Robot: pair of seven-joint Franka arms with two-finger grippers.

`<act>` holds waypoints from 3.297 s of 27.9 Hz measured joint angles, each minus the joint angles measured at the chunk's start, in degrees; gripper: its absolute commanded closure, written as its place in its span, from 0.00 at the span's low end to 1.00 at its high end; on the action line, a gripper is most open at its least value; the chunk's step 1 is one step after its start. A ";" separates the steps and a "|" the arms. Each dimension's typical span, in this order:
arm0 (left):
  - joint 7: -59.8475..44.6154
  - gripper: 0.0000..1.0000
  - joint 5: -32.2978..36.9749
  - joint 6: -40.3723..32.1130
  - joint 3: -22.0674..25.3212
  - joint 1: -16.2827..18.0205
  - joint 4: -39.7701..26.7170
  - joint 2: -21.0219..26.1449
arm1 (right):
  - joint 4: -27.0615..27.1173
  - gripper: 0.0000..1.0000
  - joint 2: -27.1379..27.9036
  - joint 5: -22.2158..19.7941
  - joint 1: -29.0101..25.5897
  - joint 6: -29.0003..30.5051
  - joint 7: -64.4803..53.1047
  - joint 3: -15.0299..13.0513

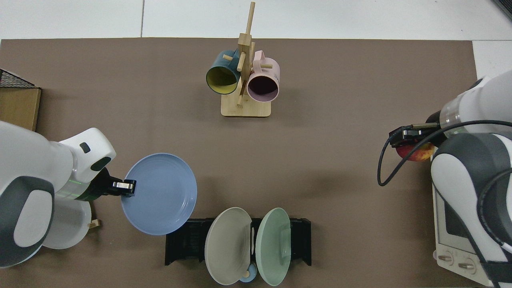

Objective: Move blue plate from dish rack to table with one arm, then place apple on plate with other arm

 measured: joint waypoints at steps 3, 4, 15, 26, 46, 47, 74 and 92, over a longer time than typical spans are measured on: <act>0.00 1.00 -3.13 3.28 0.02 -0.01 0.33 3.25 | 0.72 1.00 -0.11 0.00 -0.09 -0.29 -0.48 0.01; 0.00 1.00 -4.66 4.87 -0.02 -0.02 0.34 4.65 | 0.80 1.00 -0.10 0.00 -0.09 -0.29 -0.51 0.04; -1.35 1.00 -15.20 20.60 -3.52 -0.51 0.48 17.77 | 0.79 1.00 0.03 0.00 -0.15 -0.29 -0.55 0.17; -3.74 0.75 -19.01 28.73 -8.85 -1.53 0.57 22.67 | 0.36 1.00 0.16 0.01 -0.15 -0.29 -0.55 0.18; -10.25 0.60 -12.12 31.34 -9.59 -4.82 0.90 21.57 | -4.56 1.00 0.69 0.16 3.98 6.71 3.24 0.97; -10.34 0.60 -10.14 29.24 -8.90 -4.82 1.56 21.03 | -4.99 1.00 0.88 0.17 4.59 7.83 3.96 0.99; -0.89 0.00 13.05 -9.12 1.99 -4.82 23.00 9.41 | 2.60 1.00 17.44 0.50 23.52 20.21 34.34 1.60; 3.22 0.00 12.99 -10.98 4.82 -4.76 22.72 5.90 | 14.83 1.00 33.22 3.31 28.16 22.31 41.23 1.61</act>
